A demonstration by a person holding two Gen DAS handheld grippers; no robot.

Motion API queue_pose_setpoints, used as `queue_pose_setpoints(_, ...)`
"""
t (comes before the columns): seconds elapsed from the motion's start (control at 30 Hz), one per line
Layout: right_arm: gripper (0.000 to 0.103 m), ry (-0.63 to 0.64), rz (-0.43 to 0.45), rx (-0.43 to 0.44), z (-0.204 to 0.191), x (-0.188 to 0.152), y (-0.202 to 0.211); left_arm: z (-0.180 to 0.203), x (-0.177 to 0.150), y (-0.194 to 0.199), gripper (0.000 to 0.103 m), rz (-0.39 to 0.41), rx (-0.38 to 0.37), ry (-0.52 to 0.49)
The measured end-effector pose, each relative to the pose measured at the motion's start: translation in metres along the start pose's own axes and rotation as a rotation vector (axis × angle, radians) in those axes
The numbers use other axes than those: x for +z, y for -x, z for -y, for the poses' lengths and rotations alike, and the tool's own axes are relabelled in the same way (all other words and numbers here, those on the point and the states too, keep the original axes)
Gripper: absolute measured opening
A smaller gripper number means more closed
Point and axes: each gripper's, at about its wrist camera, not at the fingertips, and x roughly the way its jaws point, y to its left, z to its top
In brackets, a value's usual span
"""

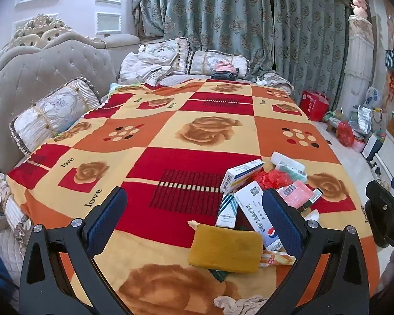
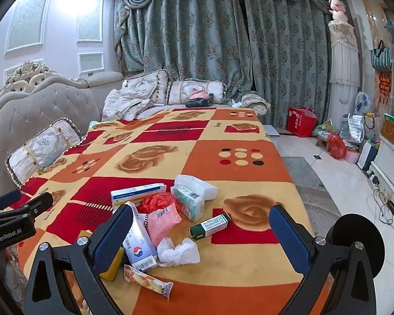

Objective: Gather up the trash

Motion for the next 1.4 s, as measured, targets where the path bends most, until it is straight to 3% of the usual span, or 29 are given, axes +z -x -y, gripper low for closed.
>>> queue_pose_setpoints(1.4,0.103,0.007,-0.042,0.008,-0.002,-0.01,-0.009,0.008,-0.004,-0.003,0.102,-0.013,-0.009,-0.003)
